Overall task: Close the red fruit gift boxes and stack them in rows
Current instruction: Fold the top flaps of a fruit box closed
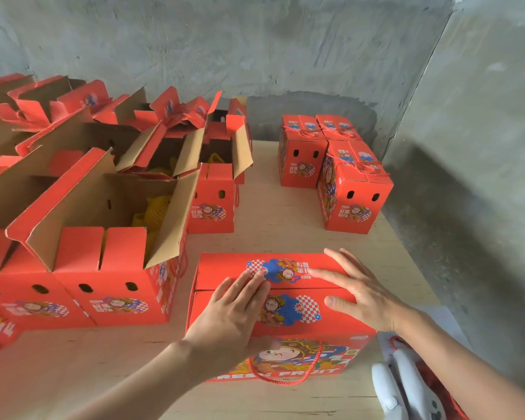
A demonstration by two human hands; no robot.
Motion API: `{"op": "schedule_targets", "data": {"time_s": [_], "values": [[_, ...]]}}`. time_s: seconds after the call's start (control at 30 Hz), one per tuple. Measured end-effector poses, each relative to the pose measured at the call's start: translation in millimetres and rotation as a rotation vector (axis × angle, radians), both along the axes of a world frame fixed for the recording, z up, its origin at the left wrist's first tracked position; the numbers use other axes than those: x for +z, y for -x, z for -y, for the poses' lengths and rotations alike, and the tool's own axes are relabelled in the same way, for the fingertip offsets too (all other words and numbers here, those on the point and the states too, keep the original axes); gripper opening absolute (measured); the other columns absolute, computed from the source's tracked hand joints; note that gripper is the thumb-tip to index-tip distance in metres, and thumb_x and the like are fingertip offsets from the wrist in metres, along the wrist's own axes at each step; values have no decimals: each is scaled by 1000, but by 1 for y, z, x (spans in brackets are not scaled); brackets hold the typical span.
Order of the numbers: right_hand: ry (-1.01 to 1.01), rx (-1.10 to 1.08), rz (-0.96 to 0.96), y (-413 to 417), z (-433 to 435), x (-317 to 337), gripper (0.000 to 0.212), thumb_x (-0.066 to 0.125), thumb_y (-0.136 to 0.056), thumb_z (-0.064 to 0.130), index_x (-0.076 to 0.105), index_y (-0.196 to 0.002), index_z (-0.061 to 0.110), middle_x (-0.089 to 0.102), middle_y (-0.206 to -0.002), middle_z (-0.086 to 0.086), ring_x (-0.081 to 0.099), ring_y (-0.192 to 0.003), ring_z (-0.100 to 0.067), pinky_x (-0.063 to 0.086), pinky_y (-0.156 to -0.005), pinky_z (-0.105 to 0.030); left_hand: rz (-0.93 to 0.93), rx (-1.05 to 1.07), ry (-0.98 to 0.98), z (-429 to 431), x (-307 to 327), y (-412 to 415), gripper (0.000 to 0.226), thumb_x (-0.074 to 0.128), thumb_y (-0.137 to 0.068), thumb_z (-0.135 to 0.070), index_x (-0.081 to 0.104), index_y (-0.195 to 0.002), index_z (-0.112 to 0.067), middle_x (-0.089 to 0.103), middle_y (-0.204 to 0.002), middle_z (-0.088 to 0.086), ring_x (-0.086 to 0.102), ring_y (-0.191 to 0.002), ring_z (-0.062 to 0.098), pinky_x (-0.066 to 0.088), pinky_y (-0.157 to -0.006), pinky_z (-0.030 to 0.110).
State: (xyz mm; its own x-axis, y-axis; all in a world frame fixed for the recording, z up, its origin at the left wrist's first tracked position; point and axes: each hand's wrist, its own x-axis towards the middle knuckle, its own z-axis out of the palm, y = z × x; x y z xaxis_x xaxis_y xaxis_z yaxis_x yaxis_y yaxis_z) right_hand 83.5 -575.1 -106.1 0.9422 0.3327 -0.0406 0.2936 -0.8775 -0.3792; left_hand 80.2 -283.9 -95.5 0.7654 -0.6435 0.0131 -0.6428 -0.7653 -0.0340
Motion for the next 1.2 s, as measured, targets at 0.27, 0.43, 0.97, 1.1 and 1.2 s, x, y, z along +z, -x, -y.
{"op": "schedule_targets", "data": {"time_s": [0.27,0.43,0.97,1.1,1.2], "values": [[4,3,-6,-1,1,1,53,40,-82,68,19,-131,66,-6,-154,23,-16,-143,-5,4,-119,-38,-339,210,81,-47,-8,-29,140,49,-37,-96,-48,-124,-41,-62,-126,-7,-46,-129,24,-21,-108,46],[-219,-121,-42,4,-3,-4,61,47,-81,60,19,-135,59,-14,-156,16,-16,-142,0,5,-118,-36,-563,375,663,-47,-15,-7,152,76,-32,-75,-32,-133,-41,-39,-148,-7,-12,-145,15,24,-111,29],[193,19,-16,-26,-47,21,76,43,-80,74,17,-144,43,13,-154,13,3,-146,-11,-5,-117,-43,-470,338,566,-57,-22,-10,142,73,-42,-77,-5,-150,-27,-10,-157,-5,12,-144,17,21,-113,26],[234,-86,-77,-39,-76,21,83,34,-81,77,9,-149,38,29,-142,3,26,-131,-20,22,-107,-37,-380,352,537,-59,-17,-26,117,78,-56,-64,20,-150,-26,9,-159,-4,18,-143,12,21,-113,27],[322,-227,-80,-41,-76,24,90,32,-80,79,10,-150,29,31,-144,-9,27,-134,-27,25,-107,-41,-325,375,509,-53,-7,-48,96,75,-68,-56,35,-145,-16,29,-154,3,29,-140,15,24,-111,26]]}}
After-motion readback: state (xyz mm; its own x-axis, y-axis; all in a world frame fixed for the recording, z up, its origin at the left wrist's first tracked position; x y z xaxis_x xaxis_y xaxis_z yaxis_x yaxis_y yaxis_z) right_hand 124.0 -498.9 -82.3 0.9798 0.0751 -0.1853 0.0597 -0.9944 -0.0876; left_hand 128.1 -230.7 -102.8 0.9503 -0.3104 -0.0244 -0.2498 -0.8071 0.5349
